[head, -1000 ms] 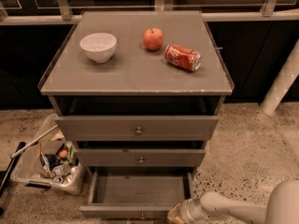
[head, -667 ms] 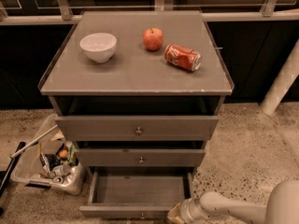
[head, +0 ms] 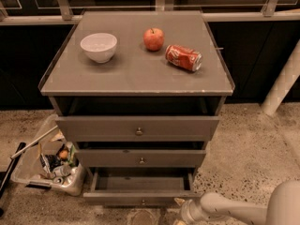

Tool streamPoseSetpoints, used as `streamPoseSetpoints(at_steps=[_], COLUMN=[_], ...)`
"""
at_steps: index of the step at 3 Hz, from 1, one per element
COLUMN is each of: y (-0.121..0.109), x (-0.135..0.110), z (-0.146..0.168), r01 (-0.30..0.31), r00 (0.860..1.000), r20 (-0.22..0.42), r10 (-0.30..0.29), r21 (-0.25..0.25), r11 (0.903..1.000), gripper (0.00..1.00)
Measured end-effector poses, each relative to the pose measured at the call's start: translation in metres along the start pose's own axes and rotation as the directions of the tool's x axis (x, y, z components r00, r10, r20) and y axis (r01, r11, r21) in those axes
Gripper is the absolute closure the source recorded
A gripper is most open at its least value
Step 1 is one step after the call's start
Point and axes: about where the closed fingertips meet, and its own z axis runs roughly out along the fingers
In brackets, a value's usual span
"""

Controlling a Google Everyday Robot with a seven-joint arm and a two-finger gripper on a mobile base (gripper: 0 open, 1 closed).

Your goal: Close bottom drawer

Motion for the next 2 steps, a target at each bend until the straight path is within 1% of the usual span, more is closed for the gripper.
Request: streamPoseSetpoints(at_steps=[1,2], y=[0.0,0.0057], x=[0.0,-0.0088], z=[0.0,0.0067], r01=[0.0,0.006], r00=[1.0,1.0], r20=[0.0,0.021], r10=[0.0,-0.005], r21=[0.0,-0.043], r11=[1.0,0.9991], gripper=[0.0,0.0])
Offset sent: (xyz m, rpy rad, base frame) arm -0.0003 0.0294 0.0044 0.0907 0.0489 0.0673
